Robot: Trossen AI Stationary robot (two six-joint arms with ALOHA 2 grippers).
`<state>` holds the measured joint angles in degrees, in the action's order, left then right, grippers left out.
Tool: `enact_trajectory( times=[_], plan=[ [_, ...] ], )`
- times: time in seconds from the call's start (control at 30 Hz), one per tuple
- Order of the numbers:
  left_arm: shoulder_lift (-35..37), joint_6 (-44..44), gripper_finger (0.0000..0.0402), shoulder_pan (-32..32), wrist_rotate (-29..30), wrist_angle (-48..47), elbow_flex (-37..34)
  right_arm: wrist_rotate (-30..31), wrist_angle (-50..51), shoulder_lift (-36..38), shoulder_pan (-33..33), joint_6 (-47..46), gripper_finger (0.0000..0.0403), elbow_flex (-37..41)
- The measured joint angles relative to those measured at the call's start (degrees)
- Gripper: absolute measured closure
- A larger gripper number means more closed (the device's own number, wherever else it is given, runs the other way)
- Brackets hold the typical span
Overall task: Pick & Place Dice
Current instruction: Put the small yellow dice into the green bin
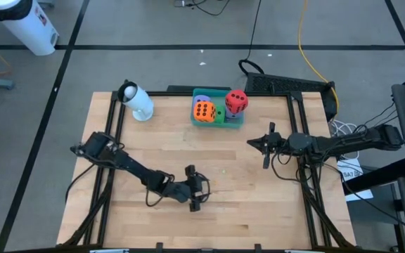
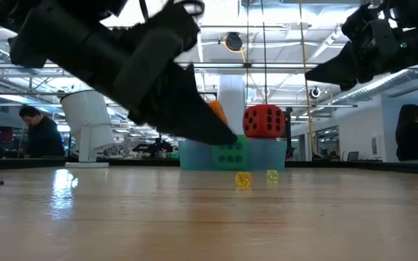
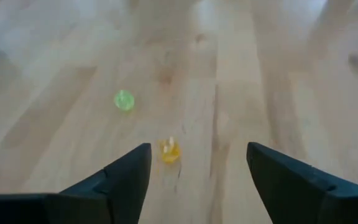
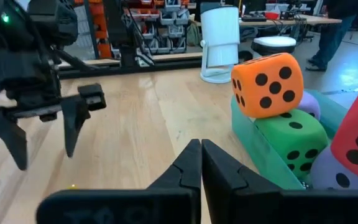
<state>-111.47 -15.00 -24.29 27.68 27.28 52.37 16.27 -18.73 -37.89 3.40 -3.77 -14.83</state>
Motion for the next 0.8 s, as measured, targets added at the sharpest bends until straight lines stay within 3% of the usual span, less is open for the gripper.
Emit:
enact_trajectory(
  times=[0.13,0.3,0.57,0.8],
  plan=[
    [-2.32,-0.62,0.0124,0.09,-0.68,-0.97,1.47,-0.03,0.16,-0.02,0.0,0.04,0.0399,0.0],
    [-4.71,-3.25,0.0124,3.81,-8.22,-0.65,1.97,-0.04,-0.06,-0.04,0.0,-0.7,0.0399,0.0],
    [-5.64,-5.83,0.0124,7.63,-12.4,-0.55,1.97,0.0,-0.21,-0.06,0.0,-1.36,0.0399,0.0],
    [-7.02,-2.67,0.0124,6.95,-10.02,0.36,2.02,0.04,-0.18,-0.07,-0.01,0.04,0.0399,0.0]
  ],
)
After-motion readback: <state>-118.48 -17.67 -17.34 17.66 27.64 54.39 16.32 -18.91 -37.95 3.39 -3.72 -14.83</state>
